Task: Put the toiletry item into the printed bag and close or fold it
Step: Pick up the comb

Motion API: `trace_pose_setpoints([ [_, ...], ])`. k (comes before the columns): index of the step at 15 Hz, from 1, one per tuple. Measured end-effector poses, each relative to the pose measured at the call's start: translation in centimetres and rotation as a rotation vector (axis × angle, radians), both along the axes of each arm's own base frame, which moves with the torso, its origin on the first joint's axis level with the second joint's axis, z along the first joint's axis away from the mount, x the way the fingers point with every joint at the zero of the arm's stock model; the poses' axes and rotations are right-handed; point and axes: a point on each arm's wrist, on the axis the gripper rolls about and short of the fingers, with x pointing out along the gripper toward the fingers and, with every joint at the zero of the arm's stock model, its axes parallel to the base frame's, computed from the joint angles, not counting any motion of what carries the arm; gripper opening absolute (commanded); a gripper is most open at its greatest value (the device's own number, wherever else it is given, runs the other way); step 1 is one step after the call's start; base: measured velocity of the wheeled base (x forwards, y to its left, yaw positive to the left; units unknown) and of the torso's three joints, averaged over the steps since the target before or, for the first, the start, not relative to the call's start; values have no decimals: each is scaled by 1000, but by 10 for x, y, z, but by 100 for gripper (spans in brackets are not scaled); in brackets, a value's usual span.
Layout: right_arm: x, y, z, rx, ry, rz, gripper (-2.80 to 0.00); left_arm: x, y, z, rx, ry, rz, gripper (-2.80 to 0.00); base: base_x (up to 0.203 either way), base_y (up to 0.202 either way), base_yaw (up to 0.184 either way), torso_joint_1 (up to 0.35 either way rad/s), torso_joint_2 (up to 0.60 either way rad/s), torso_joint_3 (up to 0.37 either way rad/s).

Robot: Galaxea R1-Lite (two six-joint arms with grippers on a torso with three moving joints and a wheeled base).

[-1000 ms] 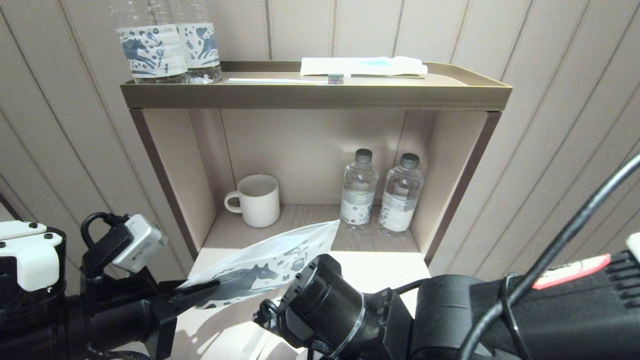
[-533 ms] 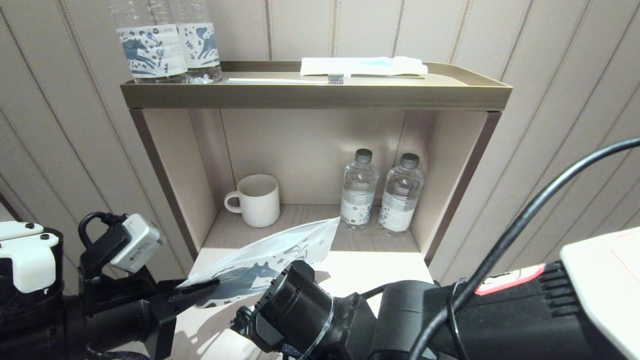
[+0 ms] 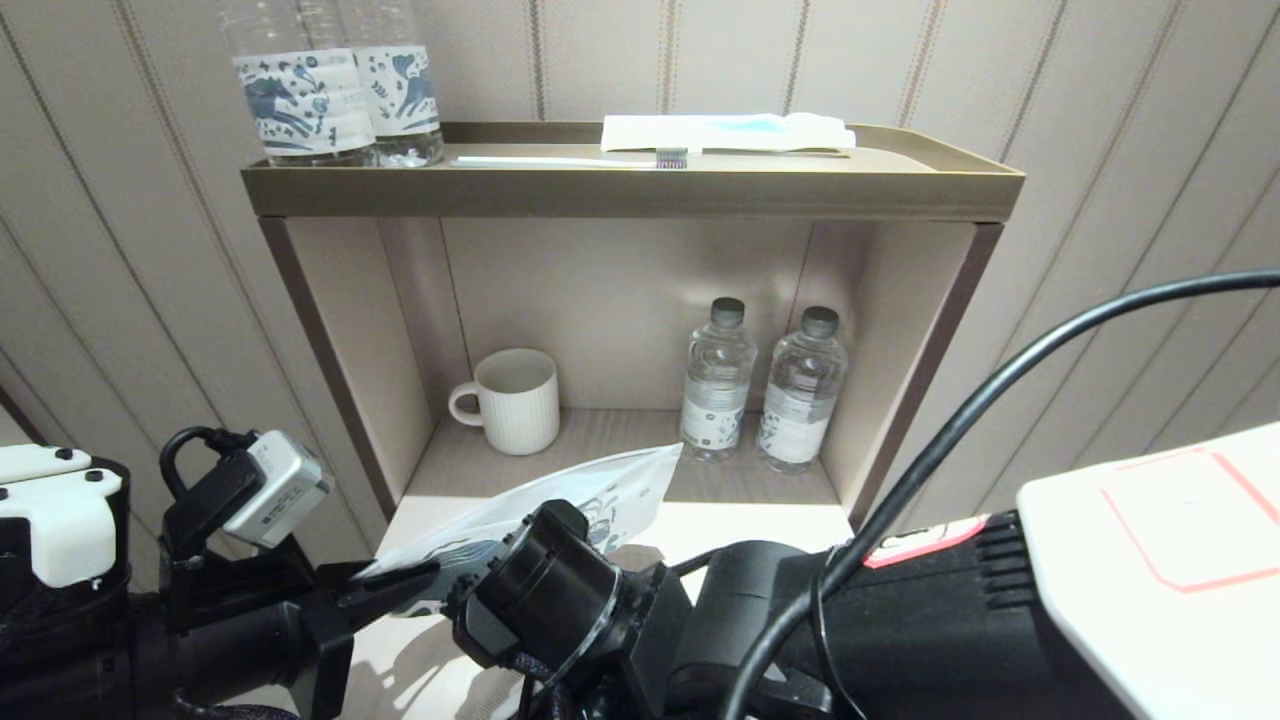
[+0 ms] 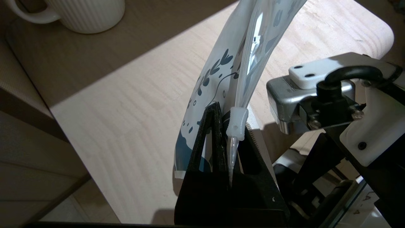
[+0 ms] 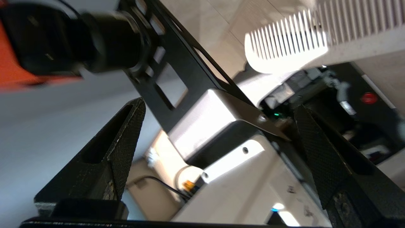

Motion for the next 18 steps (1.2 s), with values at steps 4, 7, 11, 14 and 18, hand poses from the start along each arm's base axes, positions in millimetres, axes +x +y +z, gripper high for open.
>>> trace_pose_setpoints([
  [4, 2, 0, 4, 8, 46, -51, 0, 1, 0, -1, 3, 6, 0, -280, 0, 0, 0, 0, 0, 0],
  [7, 0, 0, 3, -1, 83, -77, 0, 1, 0, -2, 6, 8, -1, -280, 0, 0, 0, 0, 0, 0],
  [11, 1, 4, 5, 6, 131, -123, 0, 1, -1, -2, 8, 9, -2, -280, 0, 0, 0, 0, 0, 0],
  [14, 5, 13, 3, 9, 173, -166, 0, 1, -1, -3, 8, 9, -2, -280, 0, 0, 0, 0, 0, 0],
  [18, 6, 14, -3, -10, 186, -179, 0, 1, -1, -3, 10, 12, -2, -280, 0, 0, 0, 0, 0, 0],
])
